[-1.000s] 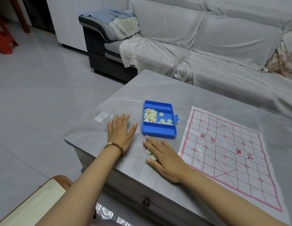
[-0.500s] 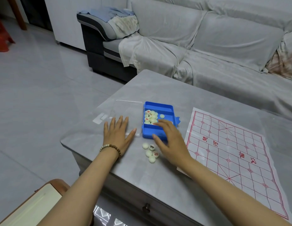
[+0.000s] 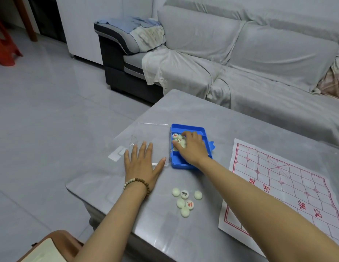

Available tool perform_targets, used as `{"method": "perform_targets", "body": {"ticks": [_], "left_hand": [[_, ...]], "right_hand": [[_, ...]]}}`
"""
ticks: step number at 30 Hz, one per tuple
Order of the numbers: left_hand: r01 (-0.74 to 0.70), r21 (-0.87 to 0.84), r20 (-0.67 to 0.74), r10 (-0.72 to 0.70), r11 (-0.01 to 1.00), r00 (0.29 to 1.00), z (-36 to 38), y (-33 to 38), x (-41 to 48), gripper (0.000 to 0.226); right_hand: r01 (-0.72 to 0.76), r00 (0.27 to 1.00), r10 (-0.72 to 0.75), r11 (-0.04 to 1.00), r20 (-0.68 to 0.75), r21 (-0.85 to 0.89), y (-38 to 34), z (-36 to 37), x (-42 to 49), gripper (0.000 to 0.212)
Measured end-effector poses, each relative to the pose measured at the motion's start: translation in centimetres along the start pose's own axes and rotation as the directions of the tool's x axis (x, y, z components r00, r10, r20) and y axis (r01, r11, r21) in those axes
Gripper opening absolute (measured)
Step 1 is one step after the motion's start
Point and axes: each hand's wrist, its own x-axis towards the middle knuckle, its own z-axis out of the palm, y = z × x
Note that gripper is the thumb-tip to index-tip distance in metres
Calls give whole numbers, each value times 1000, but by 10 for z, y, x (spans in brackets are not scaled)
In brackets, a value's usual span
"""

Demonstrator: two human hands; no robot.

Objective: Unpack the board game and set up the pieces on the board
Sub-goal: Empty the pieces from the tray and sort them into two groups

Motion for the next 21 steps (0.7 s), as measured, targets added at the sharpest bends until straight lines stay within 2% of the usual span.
{"method": "perform_targets", "body": {"ticks": [9,21], "left_hand": [[4,-9,-26,-4,1000,1000,0,1,-2,68],[11,-21,-33,-12,1000,999,-2,2,-2,68]], "right_hand": [[84,996,-86,994,-34,-67,5,4,5,35],[81,993,-86,995,-78,-66,11,0,5,40]]}}
